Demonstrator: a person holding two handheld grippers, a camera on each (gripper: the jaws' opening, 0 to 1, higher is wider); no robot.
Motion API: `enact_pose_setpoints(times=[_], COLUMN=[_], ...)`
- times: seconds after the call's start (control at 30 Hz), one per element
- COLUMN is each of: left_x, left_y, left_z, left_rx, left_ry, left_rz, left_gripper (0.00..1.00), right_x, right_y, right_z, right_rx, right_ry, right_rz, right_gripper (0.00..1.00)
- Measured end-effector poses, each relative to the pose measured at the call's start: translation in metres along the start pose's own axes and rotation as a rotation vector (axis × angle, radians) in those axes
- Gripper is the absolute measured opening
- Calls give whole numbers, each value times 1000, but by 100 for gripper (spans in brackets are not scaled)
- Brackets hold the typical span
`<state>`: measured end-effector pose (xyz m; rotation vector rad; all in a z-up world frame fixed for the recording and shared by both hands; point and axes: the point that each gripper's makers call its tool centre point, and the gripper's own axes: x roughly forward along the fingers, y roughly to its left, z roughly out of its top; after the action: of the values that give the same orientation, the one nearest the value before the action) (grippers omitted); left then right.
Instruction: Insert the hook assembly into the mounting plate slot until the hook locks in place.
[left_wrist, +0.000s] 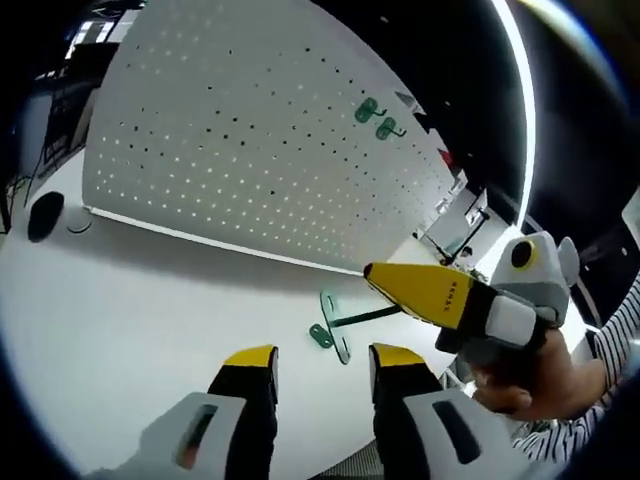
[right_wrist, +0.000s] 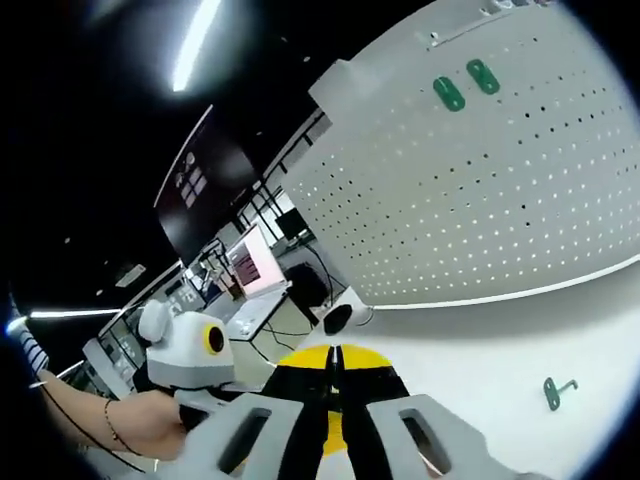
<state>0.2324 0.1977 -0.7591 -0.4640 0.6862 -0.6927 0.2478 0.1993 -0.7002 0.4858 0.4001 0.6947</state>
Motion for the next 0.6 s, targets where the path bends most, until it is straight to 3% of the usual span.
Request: enact_pose_setpoints(times=[0.33, 0.47, 0.6], left_x=[-1, -3, -5], left_y=[-10, -13, -16], left_z=[6, 7, 10], left_rx=[-51, -69, -103], left_ry=[-36, -49, -60], left_rz=[-53, -72, -99], left_gripper=[22, 10, 6], right_x=[-2, -3, -6], right_y=[9, 12, 16], right_z=[2, 3, 3], right_rx=[0, -3, -8], right_ry=[-21, -28, -36], right_rz=[21, 27, 33], right_gripper=[0, 0, 0])
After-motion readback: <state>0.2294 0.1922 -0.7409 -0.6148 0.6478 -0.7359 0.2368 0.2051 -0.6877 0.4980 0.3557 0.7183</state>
